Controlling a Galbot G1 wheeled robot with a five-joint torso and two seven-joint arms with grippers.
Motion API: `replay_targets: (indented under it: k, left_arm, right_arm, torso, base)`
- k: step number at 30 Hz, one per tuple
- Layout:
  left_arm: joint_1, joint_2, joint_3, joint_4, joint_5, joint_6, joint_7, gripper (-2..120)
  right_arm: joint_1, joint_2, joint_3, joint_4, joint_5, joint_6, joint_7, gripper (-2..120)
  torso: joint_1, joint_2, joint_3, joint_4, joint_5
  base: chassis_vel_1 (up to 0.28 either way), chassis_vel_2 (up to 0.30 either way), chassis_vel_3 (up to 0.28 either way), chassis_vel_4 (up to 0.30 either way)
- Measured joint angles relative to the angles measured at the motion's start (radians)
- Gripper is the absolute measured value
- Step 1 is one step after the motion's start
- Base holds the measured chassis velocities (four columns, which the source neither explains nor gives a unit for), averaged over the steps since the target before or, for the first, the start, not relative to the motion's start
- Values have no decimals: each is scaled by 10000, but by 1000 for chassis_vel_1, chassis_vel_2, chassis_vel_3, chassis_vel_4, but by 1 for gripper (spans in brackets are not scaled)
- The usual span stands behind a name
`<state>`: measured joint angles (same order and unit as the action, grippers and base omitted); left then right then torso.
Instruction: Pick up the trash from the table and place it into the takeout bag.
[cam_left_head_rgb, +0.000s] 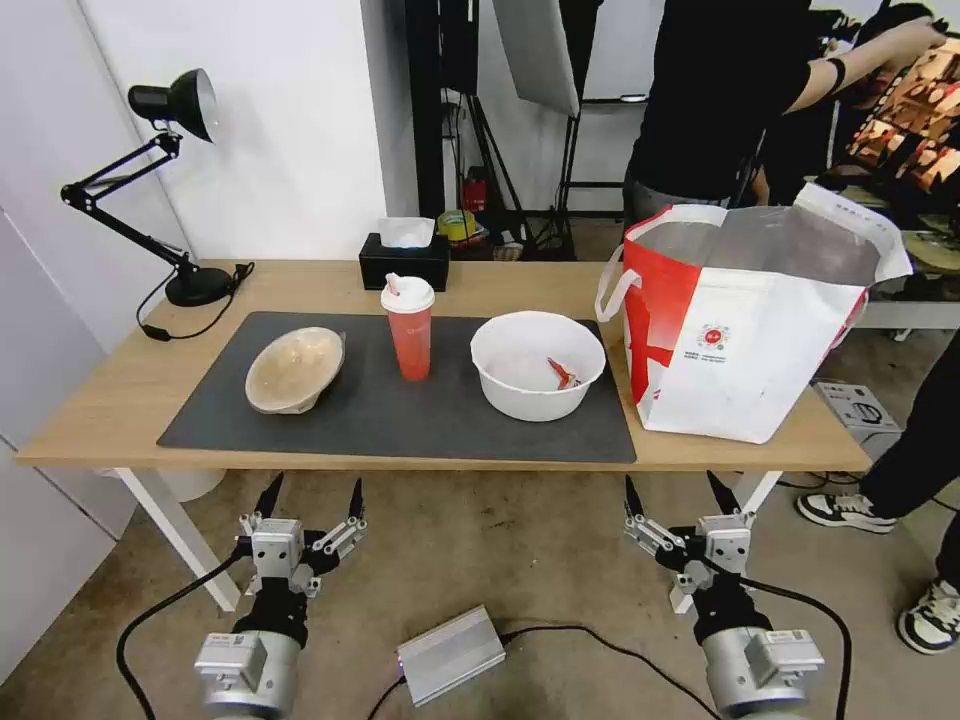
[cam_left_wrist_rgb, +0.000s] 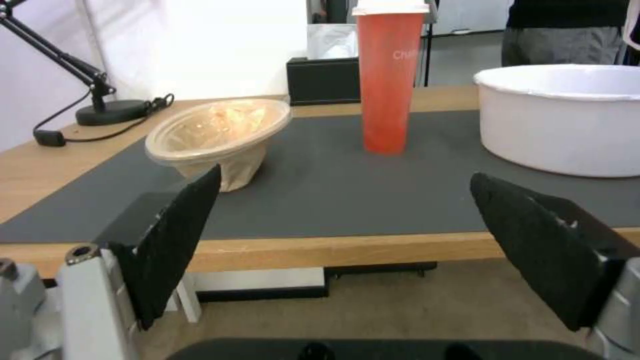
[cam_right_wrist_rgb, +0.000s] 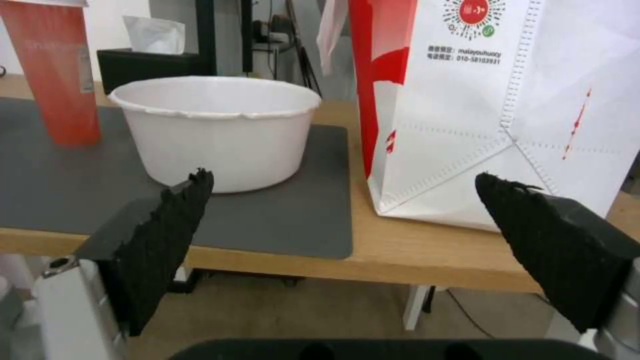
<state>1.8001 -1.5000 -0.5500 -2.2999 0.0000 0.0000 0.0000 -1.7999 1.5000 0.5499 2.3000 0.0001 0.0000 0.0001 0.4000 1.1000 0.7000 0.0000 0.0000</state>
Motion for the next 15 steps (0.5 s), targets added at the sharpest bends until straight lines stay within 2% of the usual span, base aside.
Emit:
replay_targets:
  k: [5,9,14,15]
  left_arm:
    - [-4,-1,0,0,-3,12,-1,100]
    - [-196,-123,-96,-253,-139,540,-178,100]
    - [-935,-595,-442,-1213,-629,2487,-828,100]
    - [-935,-595,-442,-1213,-629,2487,-828,100]
  right_arm:
    - [0,0,0,0,0,0,0,100]
    - [78,-88,22,63,73,-205,36,100]
    - [743,-736,279,631,670,-1770,437,100]
    - [743,-736,279,631,670,-1770,437,100]
  torso:
    - [0,0,0,0,0]
    - [-1,0,0,-1,1]
    - [0,0,0,0,2]
    - [0,0,0,0,2]
  base:
    - [0,0,0,0]
    - [0,0,0,0]
    - [0,0,0,0]
    - [0,0,0,0]
